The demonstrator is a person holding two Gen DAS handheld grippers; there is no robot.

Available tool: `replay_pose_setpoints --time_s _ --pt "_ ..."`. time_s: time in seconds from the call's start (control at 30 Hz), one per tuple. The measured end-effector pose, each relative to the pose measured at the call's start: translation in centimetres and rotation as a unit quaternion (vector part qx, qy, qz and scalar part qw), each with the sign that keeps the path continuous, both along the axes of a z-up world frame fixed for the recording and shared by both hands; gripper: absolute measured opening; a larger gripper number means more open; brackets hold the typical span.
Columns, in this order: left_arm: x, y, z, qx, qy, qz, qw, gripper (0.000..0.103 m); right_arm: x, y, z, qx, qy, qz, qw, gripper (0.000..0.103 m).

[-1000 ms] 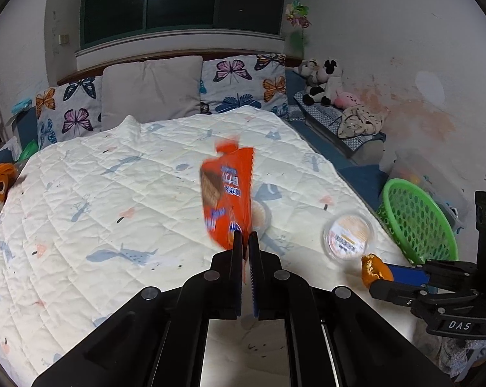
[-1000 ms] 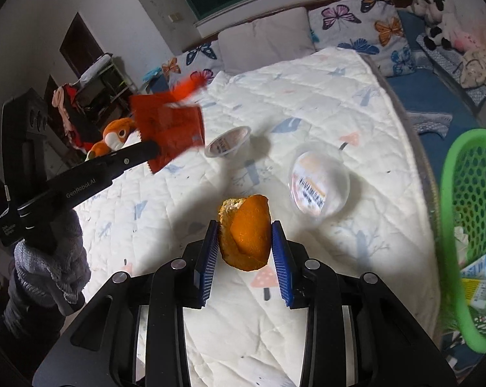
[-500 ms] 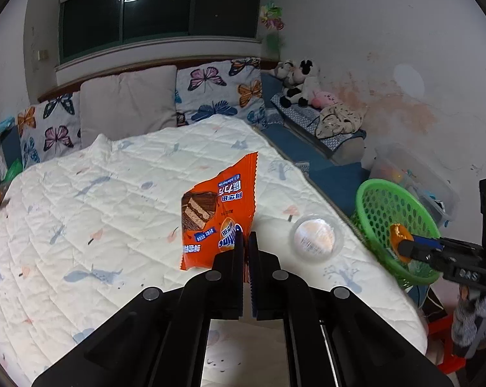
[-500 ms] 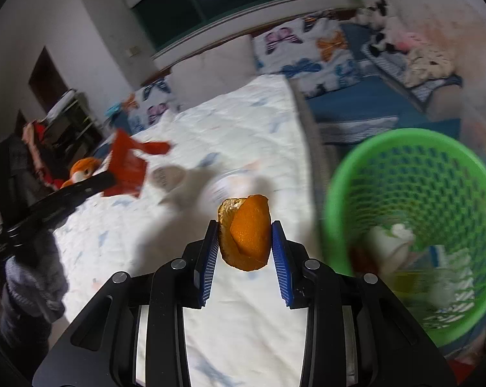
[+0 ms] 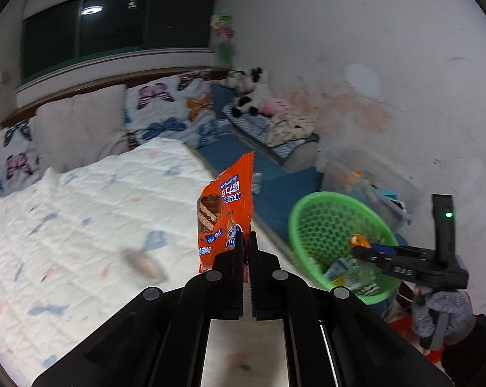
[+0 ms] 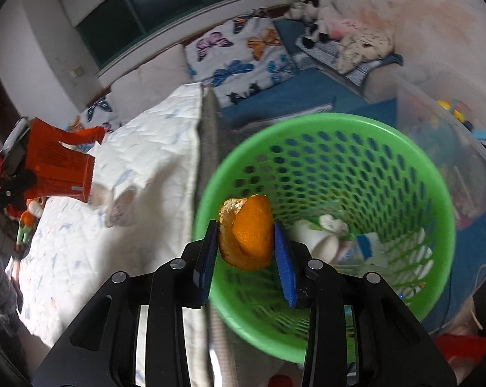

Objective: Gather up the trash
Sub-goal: 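Carry the wrapper and peel to the green basket and release both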

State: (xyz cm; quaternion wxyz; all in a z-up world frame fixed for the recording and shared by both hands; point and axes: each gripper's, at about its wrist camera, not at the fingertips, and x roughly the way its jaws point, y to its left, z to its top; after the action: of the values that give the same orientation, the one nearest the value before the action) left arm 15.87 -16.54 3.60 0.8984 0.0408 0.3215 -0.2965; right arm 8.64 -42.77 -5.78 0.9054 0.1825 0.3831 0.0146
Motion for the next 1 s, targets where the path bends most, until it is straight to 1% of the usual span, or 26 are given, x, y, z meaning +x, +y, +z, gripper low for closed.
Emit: replay_pose_setpoints --time_s 0.03,0.1,0.23,0.3,0.43,0.47,0.53,0.73,0.77,0.8,0.83,0.9,1.0 --pt "0.0 -0.8 0.0 -0.002 0.001 -0.009 1.0 0.003 -0.2 -0.4 -0.1 0.001 0.0 -0.006 1.0 0.042" --pt "-0.1 -2.7 0.1 -0.005 0.001 -0.03 0.9995 0.003 -0.6 -1.2 0.0 -0.002 -0.001 -0.018 1.0 0.049" --pt "0.0 -6.2 -0.3 -0.012 0.011 -0.067 0.9976 0.003 -1.2 -2.6 0.3 -0.006 -0.003 -0.032 0.999 0.053" --pt "-0.1 -8.3 -0.7 -0.01 0.015 -0.085 0.9962 0.003 -1.9 -3.0 0.4 -0.01 -0.006 -0.039 0.999 0.057" --pt "0.0 -11.7 -2.0 -0.004 0.031 -0.111 0.9933 0.003 -3.2 -4.0 0.5 -0.016 -0.009 -0.053 0.998 0.059" --pt "0.0 -12.3 -2.3 -0.003 0.034 -0.114 0.9929 0.003 -3.4 -4.2 0.5 -0.016 -0.01 -0.054 0.998 0.061" --pt "0.2 -13.7 -3.2 -0.001 0.045 -0.12 0.9917 0.003 -4.0 -4.6 0.4 -0.015 -0.01 -0.059 0.998 0.062" --pt "0.2 -16.1 -5.3 0.004 0.079 -0.135 0.9877 0.004 -5.0 -5.4 0.2 -0.009 -0.011 -0.069 0.998 0.062" --pt "0.2 -16.2 -5.5 0.005 0.08 -0.135 0.9875 0.007 -5.1 -5.4 0.2 -0.009 -0.01 -0.069 0.998 0.062" --pt "0.2 -16.4 -5.8 0.007 0.082 -0.137 0.9871 0.017 -5.2 -5.4 0.1 -0.009 -0.01 -0.07 0.997 0.062" --pt "0.2 -16.6 -6.1 0.009 0.082 -0.137 0.9871 0.031 -5.3 -5.4 0.2 -0.009 -0.011 -0.071 0.997 0.062" --pt "0.0 -16.8 -6.5 0.013 0.081 -0.135 0.9875 0.044 -5.5 -5.4 0.1 -0.009 -0.011 -0.071 0.997 0.062" --pt "-0.1 -16.7 -6.9 0.019 0.079 -0.136 0.9874 0.044 -5.5 -5.3 0.2 -0.008 -0.013 -0.069 0.997 0.062"
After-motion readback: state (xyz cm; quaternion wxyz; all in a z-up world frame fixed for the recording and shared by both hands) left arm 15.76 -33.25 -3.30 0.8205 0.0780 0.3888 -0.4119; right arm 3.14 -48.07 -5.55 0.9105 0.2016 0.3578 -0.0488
